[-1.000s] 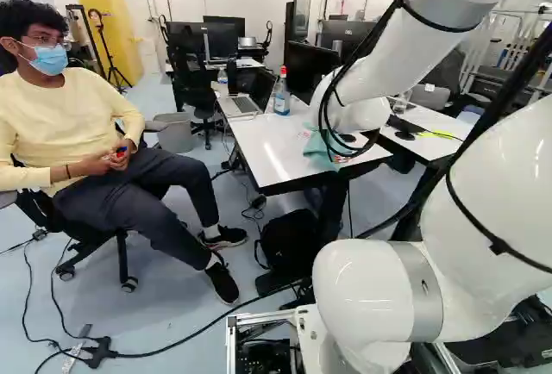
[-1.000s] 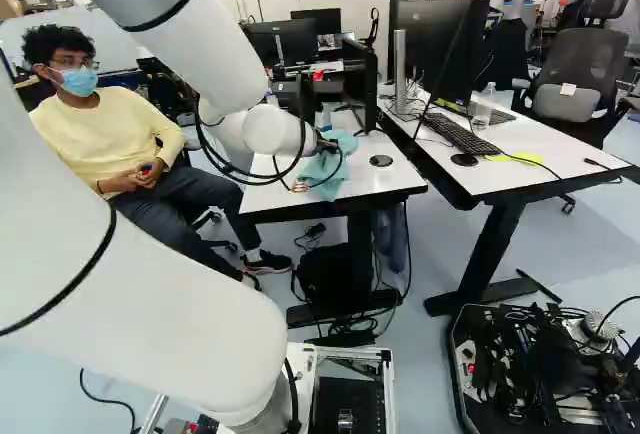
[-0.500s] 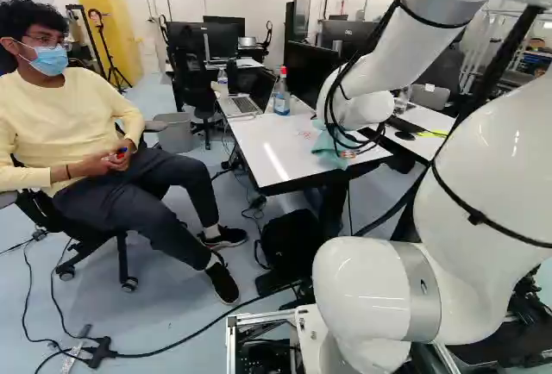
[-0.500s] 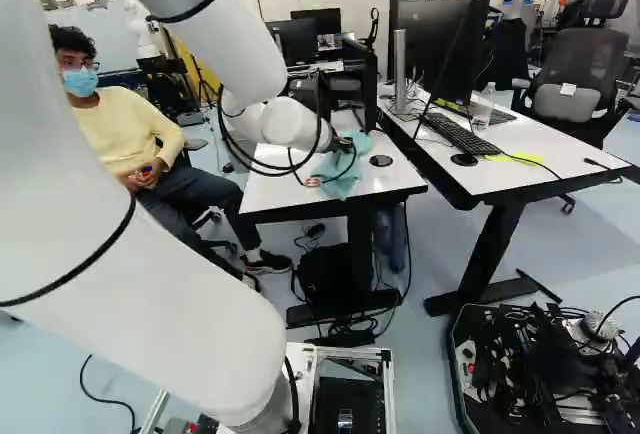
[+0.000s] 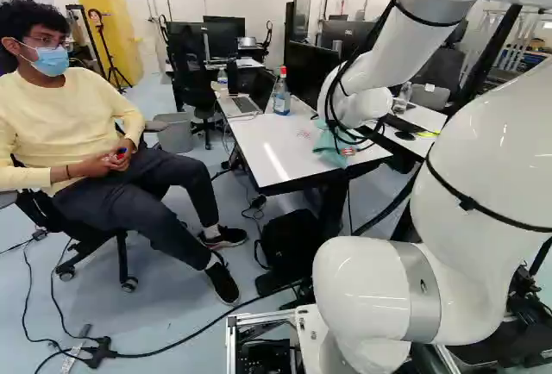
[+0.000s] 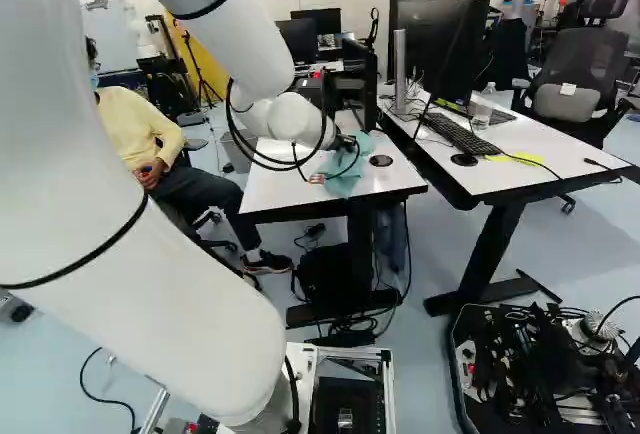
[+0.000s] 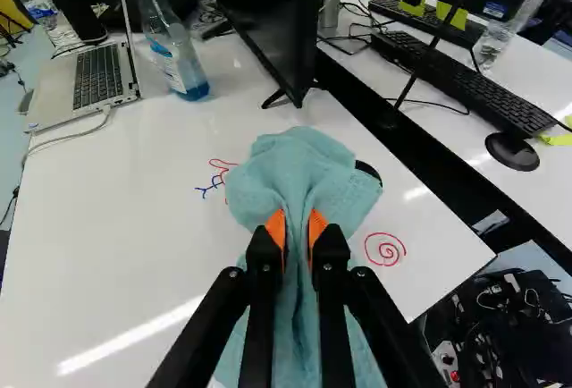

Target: Clean the table with the green towel

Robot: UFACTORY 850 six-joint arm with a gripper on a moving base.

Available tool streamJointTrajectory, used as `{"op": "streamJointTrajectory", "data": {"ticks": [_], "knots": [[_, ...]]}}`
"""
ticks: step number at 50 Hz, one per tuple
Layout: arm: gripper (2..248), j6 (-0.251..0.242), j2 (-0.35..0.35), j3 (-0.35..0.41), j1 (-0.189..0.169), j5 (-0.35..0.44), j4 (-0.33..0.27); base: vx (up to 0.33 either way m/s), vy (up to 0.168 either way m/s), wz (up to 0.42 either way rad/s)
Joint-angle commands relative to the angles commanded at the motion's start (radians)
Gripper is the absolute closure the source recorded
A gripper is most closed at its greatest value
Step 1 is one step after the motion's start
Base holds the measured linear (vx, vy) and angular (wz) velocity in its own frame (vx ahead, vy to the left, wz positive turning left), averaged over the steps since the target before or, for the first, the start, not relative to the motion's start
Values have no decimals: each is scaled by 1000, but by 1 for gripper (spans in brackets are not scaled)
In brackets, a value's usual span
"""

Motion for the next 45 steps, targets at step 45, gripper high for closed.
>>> {"op": "streamJointTrajectory", "data": {"ticks": [45], "knots": [[200, 0, -105, -17, -12, 97, 0, 0, 0, 0]]}}
